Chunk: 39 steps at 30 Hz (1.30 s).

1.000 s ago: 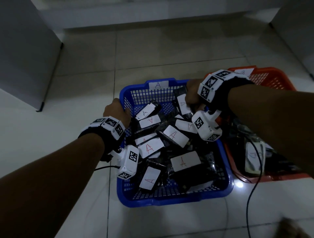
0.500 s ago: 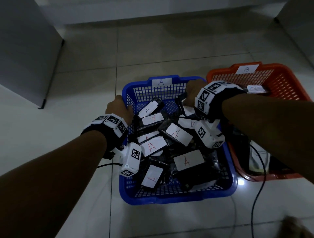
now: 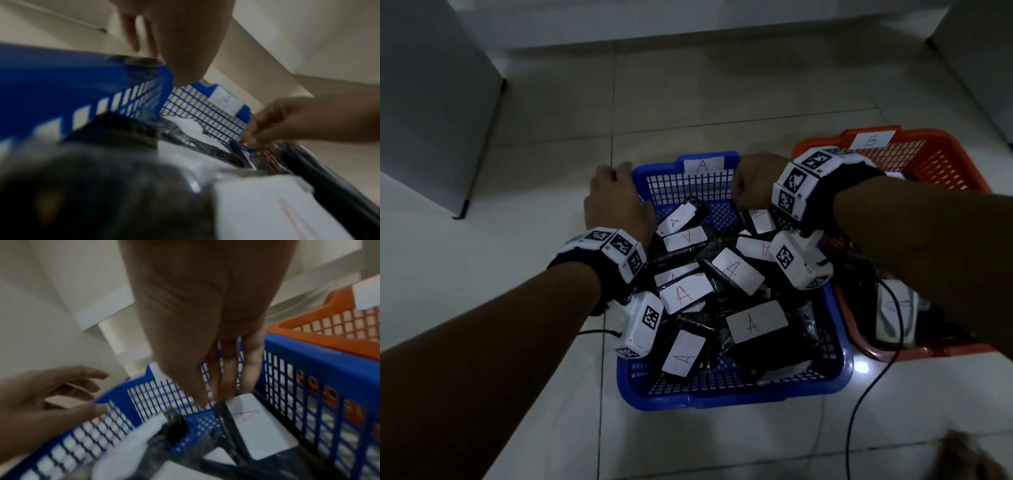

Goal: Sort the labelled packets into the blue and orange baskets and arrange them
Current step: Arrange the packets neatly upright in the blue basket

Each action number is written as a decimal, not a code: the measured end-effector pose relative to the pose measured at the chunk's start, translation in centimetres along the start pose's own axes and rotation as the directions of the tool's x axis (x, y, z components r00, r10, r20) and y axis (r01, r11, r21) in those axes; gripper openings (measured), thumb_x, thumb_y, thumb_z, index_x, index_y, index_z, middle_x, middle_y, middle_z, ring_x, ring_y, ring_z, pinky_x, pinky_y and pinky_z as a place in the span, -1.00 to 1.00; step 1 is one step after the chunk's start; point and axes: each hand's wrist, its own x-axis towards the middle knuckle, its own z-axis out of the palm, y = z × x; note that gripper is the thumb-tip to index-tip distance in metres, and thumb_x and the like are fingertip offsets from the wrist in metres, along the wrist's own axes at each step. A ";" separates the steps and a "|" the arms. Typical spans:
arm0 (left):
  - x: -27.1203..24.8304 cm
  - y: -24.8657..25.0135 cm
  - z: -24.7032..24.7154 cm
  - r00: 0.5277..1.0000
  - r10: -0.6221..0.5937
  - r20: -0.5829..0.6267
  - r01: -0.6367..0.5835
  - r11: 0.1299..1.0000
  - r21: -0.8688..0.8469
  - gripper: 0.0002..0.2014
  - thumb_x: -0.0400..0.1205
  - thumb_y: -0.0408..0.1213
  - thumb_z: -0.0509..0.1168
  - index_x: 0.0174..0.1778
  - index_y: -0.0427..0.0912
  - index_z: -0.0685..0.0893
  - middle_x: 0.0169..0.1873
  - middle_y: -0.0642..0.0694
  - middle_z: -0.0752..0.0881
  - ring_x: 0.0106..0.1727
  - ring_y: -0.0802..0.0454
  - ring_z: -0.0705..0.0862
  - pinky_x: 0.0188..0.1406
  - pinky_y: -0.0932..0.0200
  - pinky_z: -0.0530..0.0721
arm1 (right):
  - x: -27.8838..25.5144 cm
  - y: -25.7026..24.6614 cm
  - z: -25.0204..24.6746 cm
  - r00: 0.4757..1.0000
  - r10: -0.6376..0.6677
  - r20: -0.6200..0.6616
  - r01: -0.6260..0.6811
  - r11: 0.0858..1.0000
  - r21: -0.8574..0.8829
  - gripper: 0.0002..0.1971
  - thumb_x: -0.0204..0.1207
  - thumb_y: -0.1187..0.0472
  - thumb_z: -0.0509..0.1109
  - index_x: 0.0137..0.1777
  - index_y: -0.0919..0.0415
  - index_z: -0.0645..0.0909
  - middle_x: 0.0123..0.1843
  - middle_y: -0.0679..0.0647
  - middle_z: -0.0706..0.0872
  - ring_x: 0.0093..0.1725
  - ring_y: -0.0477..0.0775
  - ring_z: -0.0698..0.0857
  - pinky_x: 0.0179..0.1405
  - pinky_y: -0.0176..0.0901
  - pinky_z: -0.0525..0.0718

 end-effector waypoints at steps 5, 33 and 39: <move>0.6 3.5 -0.7 0.905 0.358 0.233 -0.283 0.911 -0.298 -0.79 0.57 -0.02 0.34 0.00 -0.03 0.75 -0.07 0.05 0.72 0.00 0.07 0.67 0.09 0.03 0.67 | -1.7 -0.3 -0.9 0.961 -0.021 0.276 -0.041 0.975 0.219 -0.87 0.42 0.14 0.53 -0.09 0.15 0.71 -0.35 -0.03 0.76 -0.44 -0.09 0.72 -0.45 -0.22 0.67; 1.2 0.6 -1.0 0.996 -0.071 0.048 0.083 0.940 -0.331 -0.72 0.47 -0.21 0.45 0.05 -0.07 0.58 -0.16 0.01 0.68 -0.14 0.05 0.67 -0.20 0.20 0.65 | -1.7 2.2 -0.1 0.957 0.046 -0.287 -0.012 0.993 0.117 -0.69 0.48 0.27 0.39 0.22 0.29 0.62 0.17 0.24 0.66 0.12 0.29 0.67 -0.08 -0.10 0.55; 0.5 1.2 -1.1 0.994 0.097 -0.047 -0.100 0.993 -0.059 -0.45 0.47 -0.17 0.42 0.37 -0.16 0.48 0.33 -0.23 0.44 0.33 -0.22 0.48 0.16 -0.13 0.61 | -1.7 -1.5 -0.1 0.958 -0.280 -0.064 0.286 0.951 0.117 -0.72 0.51 0.37 0.39 0.19 0.21 0.74 0.19 0.15 0.75 0.11 0.16 0.73 0.13 0.01 0.71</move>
